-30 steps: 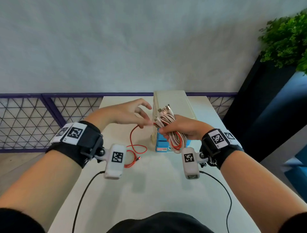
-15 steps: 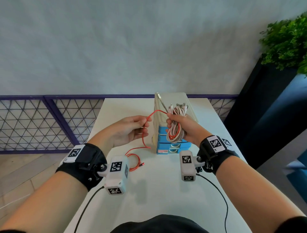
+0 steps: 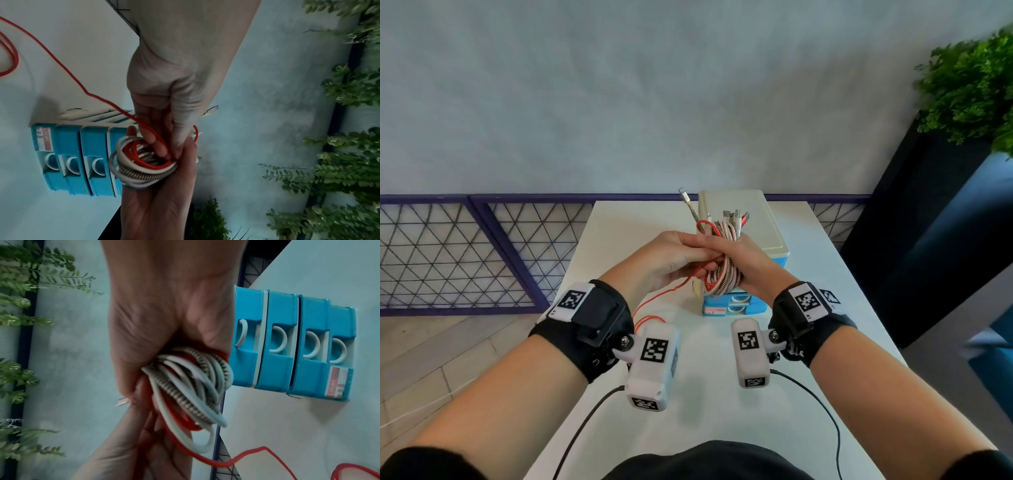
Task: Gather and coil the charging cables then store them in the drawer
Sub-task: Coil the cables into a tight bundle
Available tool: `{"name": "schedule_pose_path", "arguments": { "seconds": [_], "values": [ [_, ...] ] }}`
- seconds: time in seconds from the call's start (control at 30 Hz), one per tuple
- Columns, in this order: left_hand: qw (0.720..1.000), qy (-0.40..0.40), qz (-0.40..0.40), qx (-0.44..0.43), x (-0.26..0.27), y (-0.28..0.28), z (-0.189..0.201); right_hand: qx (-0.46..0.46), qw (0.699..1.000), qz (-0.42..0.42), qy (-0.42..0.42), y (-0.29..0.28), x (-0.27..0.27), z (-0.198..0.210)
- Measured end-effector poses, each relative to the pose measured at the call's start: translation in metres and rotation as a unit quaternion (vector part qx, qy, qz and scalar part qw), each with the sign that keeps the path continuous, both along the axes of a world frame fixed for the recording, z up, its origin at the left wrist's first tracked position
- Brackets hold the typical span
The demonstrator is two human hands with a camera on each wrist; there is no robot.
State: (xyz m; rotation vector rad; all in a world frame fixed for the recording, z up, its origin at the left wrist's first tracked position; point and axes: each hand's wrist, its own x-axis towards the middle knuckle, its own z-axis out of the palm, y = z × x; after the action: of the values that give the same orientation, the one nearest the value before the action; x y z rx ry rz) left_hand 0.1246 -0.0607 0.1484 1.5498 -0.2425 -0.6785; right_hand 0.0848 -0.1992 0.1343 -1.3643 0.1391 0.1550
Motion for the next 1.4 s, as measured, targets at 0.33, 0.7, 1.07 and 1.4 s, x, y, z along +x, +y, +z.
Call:
{"name": "schedule_pose_path", "arguments": {
  "seconds": [0.33,0.7,1.07,1.4],
  "values": [
    [0.977,0.090,-0.192,0.006,-0.019,0.011,0.002,-0.157,0.965,-0.191,-0.081,-0.016,0.016,0.001],
    [0.946,-0.241,-0.026,0.216,-0.009,0.010,-0.028,0.004,0.995,-0.095,-0.012,-0.033,0.008,0.016],
    [0.927,-0.353,0.042,0.114,-0.003,0.000,-0.021,-0.134,0.990,0.035,0.038,-0.014,0.000,0.012],
    [0.991,-0.047,-0.060,0.111,0.006,0.022,-0.010,-0.115,0.993,-0.019,0.007,-0.037,0.002,0.006]
  ]
}}
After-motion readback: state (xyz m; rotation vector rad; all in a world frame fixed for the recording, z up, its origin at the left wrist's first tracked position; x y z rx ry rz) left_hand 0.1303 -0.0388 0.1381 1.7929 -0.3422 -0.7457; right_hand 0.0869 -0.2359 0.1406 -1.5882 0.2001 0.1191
